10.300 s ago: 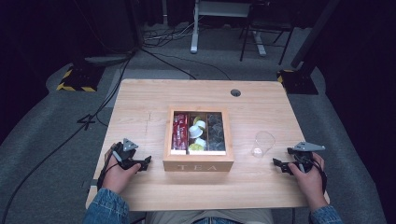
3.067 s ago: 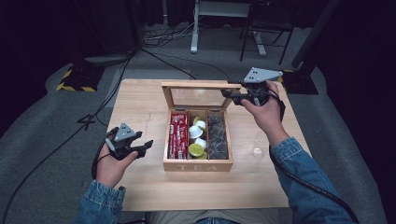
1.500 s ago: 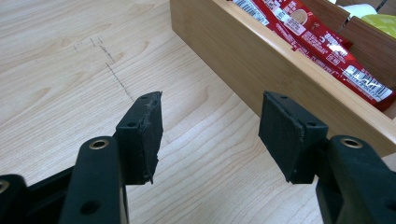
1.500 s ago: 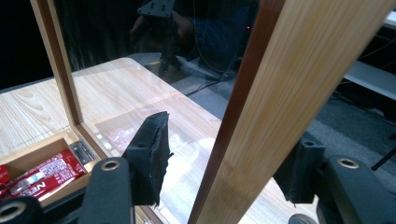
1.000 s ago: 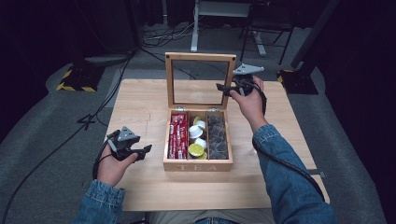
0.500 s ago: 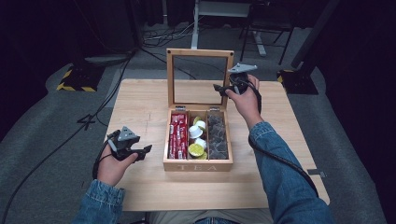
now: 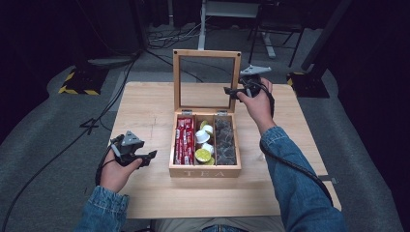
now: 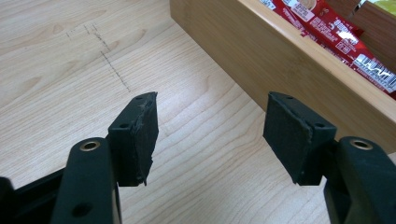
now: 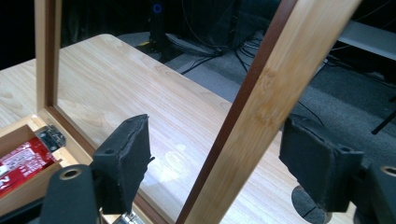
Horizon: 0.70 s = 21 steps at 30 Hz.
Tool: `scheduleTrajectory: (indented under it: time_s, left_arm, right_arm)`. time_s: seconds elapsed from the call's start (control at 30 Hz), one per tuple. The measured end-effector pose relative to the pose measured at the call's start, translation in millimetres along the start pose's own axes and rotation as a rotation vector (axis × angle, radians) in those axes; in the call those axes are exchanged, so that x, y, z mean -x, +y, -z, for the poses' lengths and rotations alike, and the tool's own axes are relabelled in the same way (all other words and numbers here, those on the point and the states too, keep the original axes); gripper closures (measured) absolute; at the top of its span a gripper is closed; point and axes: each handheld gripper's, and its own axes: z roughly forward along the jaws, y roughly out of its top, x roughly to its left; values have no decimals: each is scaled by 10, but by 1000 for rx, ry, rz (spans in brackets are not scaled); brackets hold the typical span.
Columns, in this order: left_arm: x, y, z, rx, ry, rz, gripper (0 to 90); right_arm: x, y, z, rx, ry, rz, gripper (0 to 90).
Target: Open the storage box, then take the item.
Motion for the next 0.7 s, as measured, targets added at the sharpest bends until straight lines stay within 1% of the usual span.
scheduleTrajectory:
  time_s: [0.07, 0.1, 0.17, 0.2, 0.23, 0.27, 0.3, 0.33, 0.37, 0.43, 0.47, 0.5, 0.57, 0.63, 0.67, 0.7]
  left_arm:
    - [-2, 2, -2, -1, -1, -1, 355]
    - [-12, 5, -8, 0, -5, 1, 356]
    - [-19, 11, -18, 4, -9, 9, 355]
    - [-19, 11, -18, 4, -9, 9, 355]
    - [-23, 27, -22, -3, -10, 5, 354]
    - [-23, 27, -22, -3, -10, 5, 353]
    - [-14, 47, -23, 0, -10, 6, 353]
    - [-14, 47, -23, 0, -10, 6, 352]
    - [-6, 63, -29, 1, -14, 0, 351]
    - [-5, 69, -33, -1, -16, -6, 350]
    - [-2, 75, -37, -5, -13, -12, 350]
    - [8, 73, -43, -5, -14, -8, 350]
    - [16, 64, -40, -10, -16, -13, 348]
    - [29, 51, -34, -14, -19, -7, 345]
    - [29, 51, -34, -14, -19, -7, 343]
    - [38, 38, -25, -23, -20, -10, 340]
  right_arm:
    - [1, 6, 27, 1, -1, 3, 246]
    - [1, 17, 93, 4, 5, 2, 251]
    - [1, 26, 166, 6, 10, -6, 252]
    - [1, 26, 166, 6, 10, -6, 252]
    - [0, 39, 248, 8, 19, -13, 254]
    - [0, 39, 248, 8, 19, -13, 254]
    - [-8, 54, 333, 12, 32, -21, 258]
    - [-8, 54, 333, 12, 32, -21, 258]
    - [-21, 63, 409, 16, 44, -23, 258]
    - [-32, 62, 442, 18, 53, -25, 258]
    - [-47, 57, 473, 17, 62, -26, 258]
    - [-84, 41, 536, 16, 80, -16, 258]
    - [-133, 17, 601, 24, 95, -7, 258]
    - [-186, -20, 662, 26, 116, -4, 258]
    - [-186, -20, 662, 26, 116, -4, 258]
    - [-241, -65, 714, 26, 135, -5, 261]
